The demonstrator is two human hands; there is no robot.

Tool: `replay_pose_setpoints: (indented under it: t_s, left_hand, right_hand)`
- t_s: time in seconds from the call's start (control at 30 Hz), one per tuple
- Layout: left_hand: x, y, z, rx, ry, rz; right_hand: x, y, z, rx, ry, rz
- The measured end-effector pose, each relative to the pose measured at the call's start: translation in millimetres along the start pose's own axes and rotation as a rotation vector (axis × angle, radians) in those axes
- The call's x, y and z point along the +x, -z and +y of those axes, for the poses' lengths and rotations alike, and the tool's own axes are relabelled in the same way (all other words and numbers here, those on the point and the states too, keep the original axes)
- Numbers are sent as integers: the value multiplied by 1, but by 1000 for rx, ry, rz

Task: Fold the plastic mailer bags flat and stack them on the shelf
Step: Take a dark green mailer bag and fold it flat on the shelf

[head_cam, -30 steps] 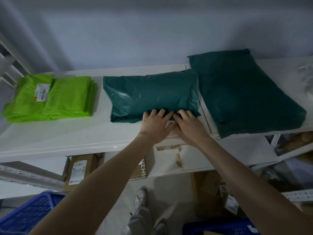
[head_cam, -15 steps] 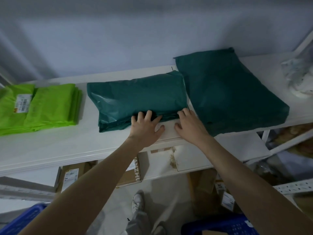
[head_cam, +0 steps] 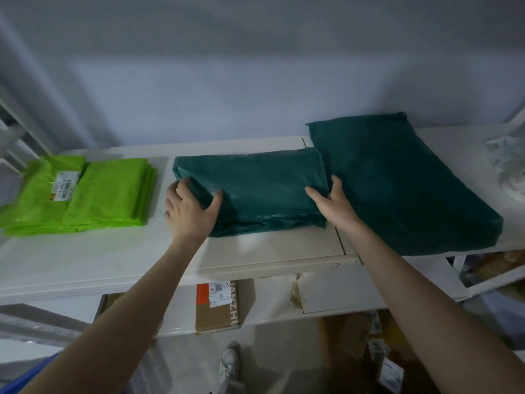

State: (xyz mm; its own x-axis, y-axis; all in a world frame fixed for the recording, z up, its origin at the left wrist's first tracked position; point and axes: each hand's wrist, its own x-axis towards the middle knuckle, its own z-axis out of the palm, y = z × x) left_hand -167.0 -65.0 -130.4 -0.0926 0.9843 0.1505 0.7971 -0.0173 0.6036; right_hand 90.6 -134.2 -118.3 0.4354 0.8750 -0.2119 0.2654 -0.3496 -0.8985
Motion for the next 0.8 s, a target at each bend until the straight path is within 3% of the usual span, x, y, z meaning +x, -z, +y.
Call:
replay_pose_setpoints:
  t_s: [0.13, 0.23, 0.33, 0.6, 0.8]
  left_hand:
    - [7, -6, -17, -210, 132, -246]
    - [10, -10, -21, -149, 129, -295]
    - [17, -5, -26, -280, 157, -307]
    - [60, 12, -29, -394, 89, -162]
    - [102, 40, -36, -109, 24, 18]
  right_hand:
    - [2, -14, -5, 52, 11, -63]
    - [6, -23, -7, 99, 18, -89]
    - [10, -30, -11, 138, 24, -120]
    - [28, -71, -46, 143, 127, -65]
    - [49, -112, -80, 110, 181, -41]
